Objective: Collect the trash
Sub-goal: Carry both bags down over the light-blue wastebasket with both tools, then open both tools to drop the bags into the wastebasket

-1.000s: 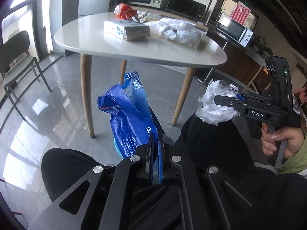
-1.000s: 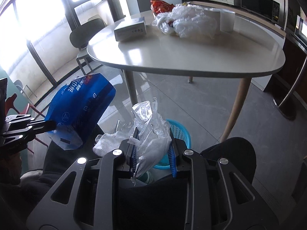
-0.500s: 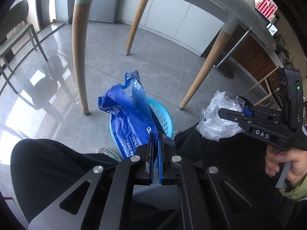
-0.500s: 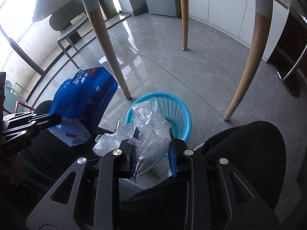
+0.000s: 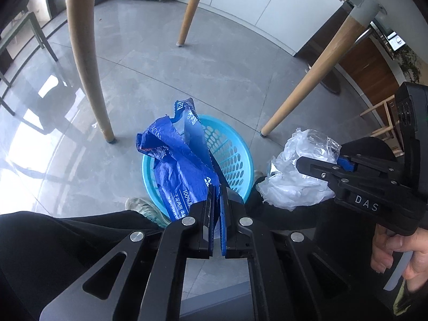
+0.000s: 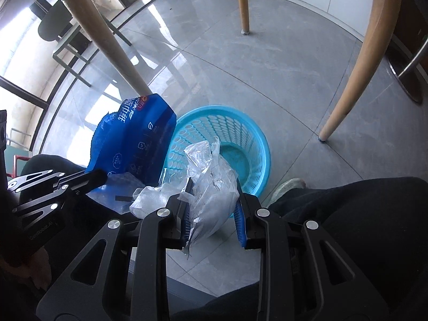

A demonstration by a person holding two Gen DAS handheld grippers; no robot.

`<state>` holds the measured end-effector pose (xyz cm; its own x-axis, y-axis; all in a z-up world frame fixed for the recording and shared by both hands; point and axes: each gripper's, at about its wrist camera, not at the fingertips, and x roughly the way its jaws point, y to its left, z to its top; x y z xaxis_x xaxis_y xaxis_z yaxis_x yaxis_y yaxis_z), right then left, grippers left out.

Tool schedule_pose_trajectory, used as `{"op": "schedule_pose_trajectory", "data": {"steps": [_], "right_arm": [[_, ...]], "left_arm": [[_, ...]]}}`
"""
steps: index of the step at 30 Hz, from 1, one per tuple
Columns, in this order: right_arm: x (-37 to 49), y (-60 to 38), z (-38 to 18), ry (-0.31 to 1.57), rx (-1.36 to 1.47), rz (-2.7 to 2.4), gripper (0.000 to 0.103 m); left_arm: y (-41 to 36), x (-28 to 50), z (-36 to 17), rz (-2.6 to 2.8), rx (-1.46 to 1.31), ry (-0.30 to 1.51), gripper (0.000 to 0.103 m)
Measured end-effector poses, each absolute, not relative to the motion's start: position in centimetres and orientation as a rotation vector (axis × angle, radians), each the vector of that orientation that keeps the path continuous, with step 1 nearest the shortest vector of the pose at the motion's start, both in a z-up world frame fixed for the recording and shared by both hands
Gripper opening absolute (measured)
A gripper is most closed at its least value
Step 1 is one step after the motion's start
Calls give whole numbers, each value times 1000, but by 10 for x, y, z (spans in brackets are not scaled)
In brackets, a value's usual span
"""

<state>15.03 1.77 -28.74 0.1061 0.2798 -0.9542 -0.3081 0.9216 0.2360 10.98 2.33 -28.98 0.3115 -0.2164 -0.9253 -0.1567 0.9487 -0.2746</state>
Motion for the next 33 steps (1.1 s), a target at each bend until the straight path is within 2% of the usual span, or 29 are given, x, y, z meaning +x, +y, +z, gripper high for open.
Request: {"op": "schedule_pose_trajectory", "data": {"steps": [24, 33], "right_arm": [[203, 41, -426, 1662, 3, 322, 25], [200, 45, -453, 1709, -38, 324, 27]], "left_arm": [[35, 169, -393, -36, -418, 1510, 2], [42, 185, -419, -70, -452, 1570, 3]]}}
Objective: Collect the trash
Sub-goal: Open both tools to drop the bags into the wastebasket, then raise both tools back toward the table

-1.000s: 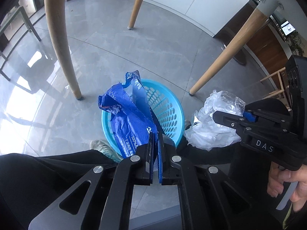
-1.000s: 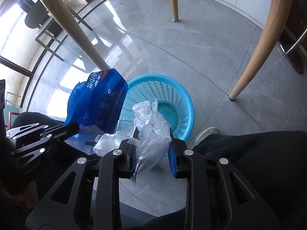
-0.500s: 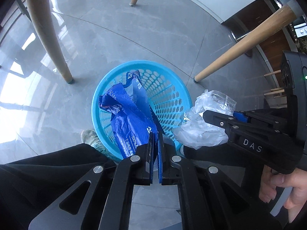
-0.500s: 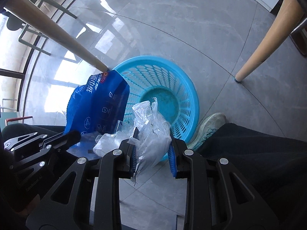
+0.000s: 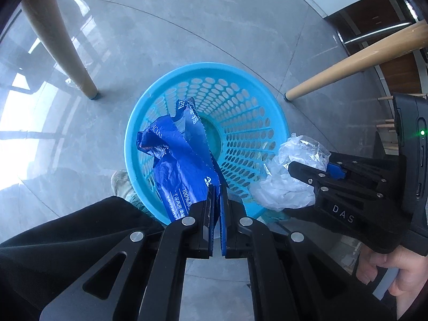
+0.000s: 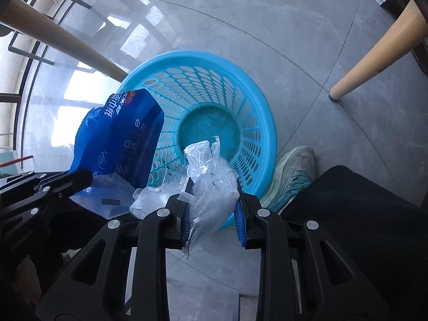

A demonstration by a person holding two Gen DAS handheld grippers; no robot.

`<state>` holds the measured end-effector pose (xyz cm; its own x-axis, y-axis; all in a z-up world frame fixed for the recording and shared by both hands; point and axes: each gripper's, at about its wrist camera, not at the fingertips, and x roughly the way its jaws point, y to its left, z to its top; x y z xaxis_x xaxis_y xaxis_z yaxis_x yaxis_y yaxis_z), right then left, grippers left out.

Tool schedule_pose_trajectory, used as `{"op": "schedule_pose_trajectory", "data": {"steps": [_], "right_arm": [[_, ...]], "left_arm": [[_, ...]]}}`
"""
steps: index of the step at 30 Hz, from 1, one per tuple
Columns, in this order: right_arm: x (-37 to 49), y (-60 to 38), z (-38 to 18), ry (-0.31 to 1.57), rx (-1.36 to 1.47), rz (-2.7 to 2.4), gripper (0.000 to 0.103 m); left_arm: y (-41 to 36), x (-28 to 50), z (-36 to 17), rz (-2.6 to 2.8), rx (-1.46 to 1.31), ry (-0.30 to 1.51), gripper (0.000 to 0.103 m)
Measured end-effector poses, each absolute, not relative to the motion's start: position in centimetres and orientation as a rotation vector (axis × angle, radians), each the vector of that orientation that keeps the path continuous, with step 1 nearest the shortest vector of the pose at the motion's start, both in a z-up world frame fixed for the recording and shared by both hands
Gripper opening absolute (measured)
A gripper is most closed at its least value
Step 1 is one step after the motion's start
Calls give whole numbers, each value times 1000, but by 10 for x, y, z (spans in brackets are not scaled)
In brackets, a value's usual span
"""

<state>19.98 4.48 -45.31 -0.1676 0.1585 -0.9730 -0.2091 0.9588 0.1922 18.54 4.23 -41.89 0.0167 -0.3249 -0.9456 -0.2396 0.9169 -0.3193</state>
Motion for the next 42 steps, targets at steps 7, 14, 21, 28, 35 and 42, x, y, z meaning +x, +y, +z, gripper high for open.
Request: {"op": "schedule_pose_trajectory", "data": {"steps": [7, 14, 21, 28, 35, 42], "right_arm": [[187, 46, -459, 1722, -12, 345, 47], [185, 26, -450, 1706, 56, 303, 57], [187, 25, -397, 1648, 122, 345, 60], [149, 13, -328, 1553, 109, 426, 75], [122, -13, -270, 1422, 118, 412, 79], [91, -38, -199, 1281, 114, 449, 81]], "left_arm": [[45, 183, -421, -60, -413, 1565, 26], [62, 175, -404, 16, -390, 1531, 39], [70, 153, -356, 96, -411, 1426, 46], [56, 113, -298, 122, -404, 1314, 54], [44, 84, -250, 90, -269, 1216, 57], [50, 51, -197, 49, -298, 1069, 59]]}}
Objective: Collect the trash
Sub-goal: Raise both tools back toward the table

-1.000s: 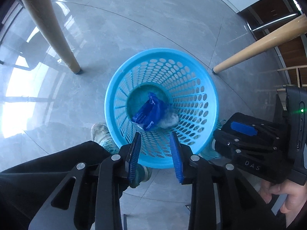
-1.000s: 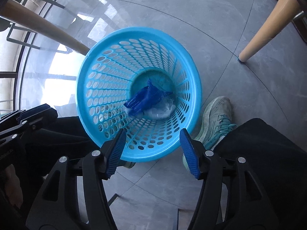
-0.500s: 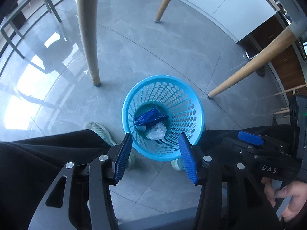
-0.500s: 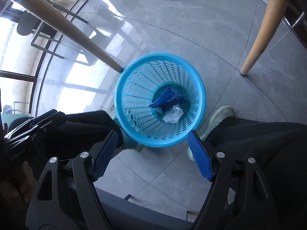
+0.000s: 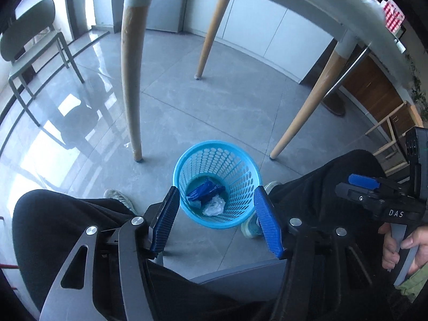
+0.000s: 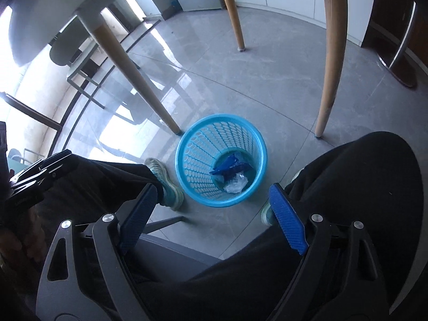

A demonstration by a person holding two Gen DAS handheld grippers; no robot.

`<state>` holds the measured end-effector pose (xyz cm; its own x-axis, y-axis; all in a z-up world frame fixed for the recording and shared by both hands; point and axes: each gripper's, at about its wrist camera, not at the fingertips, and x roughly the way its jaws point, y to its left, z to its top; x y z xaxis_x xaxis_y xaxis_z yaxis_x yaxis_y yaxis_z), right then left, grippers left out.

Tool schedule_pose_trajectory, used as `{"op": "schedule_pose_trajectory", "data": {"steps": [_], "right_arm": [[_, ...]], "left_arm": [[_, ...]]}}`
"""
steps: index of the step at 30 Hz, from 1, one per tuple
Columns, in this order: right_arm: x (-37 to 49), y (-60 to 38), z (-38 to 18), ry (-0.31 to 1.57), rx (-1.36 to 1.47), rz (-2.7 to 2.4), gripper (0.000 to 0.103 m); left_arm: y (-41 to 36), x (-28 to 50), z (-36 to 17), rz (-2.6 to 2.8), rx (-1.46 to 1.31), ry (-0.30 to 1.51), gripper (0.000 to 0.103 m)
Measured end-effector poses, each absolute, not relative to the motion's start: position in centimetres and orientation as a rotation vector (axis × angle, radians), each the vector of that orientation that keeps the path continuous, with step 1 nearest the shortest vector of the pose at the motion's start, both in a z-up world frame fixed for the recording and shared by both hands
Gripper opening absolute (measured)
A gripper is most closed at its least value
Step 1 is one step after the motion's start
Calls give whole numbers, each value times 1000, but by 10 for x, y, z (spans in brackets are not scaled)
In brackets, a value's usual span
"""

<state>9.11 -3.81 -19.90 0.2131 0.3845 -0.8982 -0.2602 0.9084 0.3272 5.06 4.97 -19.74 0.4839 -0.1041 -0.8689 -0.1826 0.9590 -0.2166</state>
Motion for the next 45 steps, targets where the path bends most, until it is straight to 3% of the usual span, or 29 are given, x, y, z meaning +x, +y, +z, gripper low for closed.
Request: {"op": "schedule_pose_trajectory", "data": {"steps": [11, 19, 27, 35, 45], "right_arm": [[61, -53, -52, 923, 99, 499, 88], [86, -54, -2, 789, 126, 509, 88], [122, -44, 18, 718, 88, 527, 91], [169, -42, 17, 720, 58, 528, 94], [211, -29, 4, 763, 33, 547, 94]], "left_arm": [[51, 32, -88, 81, -252, 785, 69], [41, 51, -39, 105, -195, 677, 79], [41, 76, -6, 132, -173, 616, 93], [39, 129, -10, 147, -109, 685, 94], [58, 181, -25, 175, -258, 809, 96]]}}
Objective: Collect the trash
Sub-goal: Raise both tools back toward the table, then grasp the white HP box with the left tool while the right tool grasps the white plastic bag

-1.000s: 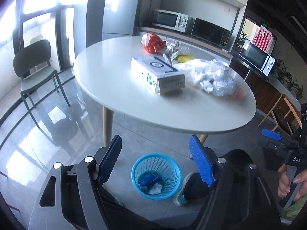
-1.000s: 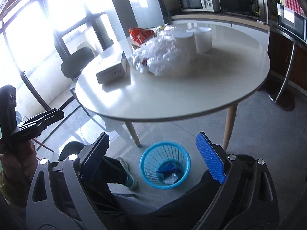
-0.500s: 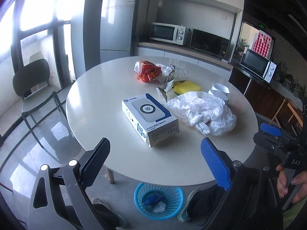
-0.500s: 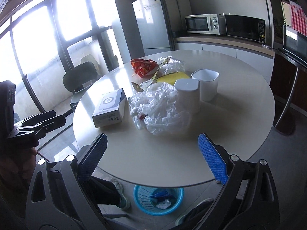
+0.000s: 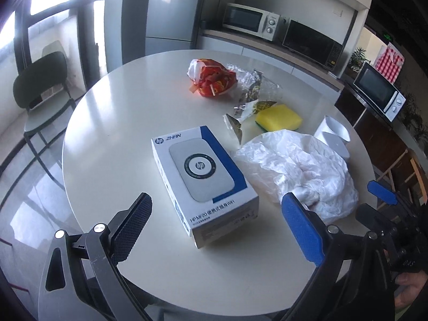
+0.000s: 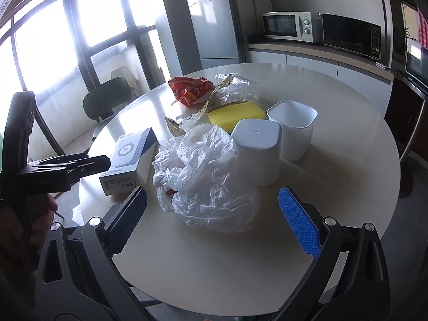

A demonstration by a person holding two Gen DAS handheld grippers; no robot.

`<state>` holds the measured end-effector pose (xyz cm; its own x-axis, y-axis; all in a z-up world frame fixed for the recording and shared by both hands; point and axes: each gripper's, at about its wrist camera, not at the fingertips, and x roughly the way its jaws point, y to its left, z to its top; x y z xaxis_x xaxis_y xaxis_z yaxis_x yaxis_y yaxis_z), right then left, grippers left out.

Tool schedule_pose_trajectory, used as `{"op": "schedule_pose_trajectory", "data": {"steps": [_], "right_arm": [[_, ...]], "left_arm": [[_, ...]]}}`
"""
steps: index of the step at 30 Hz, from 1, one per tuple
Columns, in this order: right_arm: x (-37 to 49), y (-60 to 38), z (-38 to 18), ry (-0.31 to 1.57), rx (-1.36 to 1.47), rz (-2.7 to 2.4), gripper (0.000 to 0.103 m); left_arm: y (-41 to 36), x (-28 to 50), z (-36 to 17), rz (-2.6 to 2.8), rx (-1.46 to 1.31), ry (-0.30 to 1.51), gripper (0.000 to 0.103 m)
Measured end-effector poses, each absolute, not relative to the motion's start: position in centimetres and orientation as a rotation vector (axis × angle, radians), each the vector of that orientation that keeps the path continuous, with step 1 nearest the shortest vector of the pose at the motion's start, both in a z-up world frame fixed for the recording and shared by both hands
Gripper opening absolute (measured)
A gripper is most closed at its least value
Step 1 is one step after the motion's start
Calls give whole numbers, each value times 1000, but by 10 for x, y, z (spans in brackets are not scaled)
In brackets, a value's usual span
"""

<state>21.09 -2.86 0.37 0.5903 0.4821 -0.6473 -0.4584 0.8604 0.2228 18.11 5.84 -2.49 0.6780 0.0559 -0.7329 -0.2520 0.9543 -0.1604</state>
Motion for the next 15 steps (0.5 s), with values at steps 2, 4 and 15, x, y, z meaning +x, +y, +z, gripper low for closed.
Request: {"op": "schedule_pose_trajectory", "data": {"steps": [2, 4, 15], "right_arm": [[218, -27, 1, 772, 31, 551, 94], [223, -25, -1, 780, 25, 559, 94], [245, -11, -16, 838, -13, 599, 90]], "left_arm": [[63, 189, -25, 197, -256, 814, 96], [65, 195, -27, 216, -254, 822, 96], [65, 221, -45, 287, -195, 878, 95]]}}
